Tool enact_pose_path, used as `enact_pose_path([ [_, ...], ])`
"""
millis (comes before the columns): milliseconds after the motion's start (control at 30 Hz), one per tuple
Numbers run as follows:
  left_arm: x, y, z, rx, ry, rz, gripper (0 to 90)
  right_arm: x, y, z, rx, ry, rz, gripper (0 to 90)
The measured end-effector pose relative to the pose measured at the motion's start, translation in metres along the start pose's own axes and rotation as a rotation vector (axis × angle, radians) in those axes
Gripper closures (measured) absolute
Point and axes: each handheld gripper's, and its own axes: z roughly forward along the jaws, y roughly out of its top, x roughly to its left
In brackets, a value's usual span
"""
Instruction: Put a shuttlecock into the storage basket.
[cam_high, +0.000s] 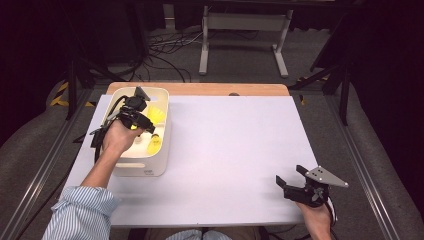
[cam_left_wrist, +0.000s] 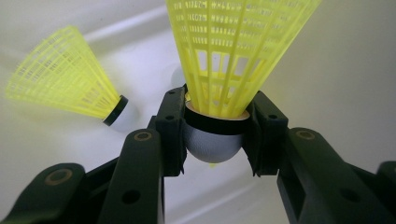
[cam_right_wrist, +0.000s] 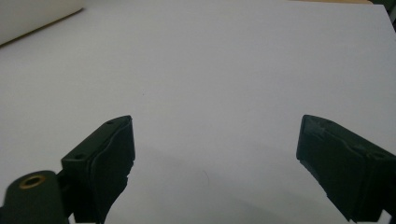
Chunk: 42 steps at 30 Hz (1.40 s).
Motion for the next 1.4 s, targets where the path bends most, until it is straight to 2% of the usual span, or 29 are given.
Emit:
enact_pose_path([
  [433,0.006,0.006,0.011,0.02,0.007,-0.032,63.4,0.0,0.0,0.0,0.001,0.001,0.001,12.2],
  [833,0.009,0.007,0.015,0.023,0.026,-0.039,63.1,0.0,0.0,0.0,0.002,0.002,0.001,12.2],
  [1400,0.012,0.007,0.02,0.045,0.029,-0.048,61.8,0.0,0.0,0.0,0.003,0.004,0.001,12.2],
])
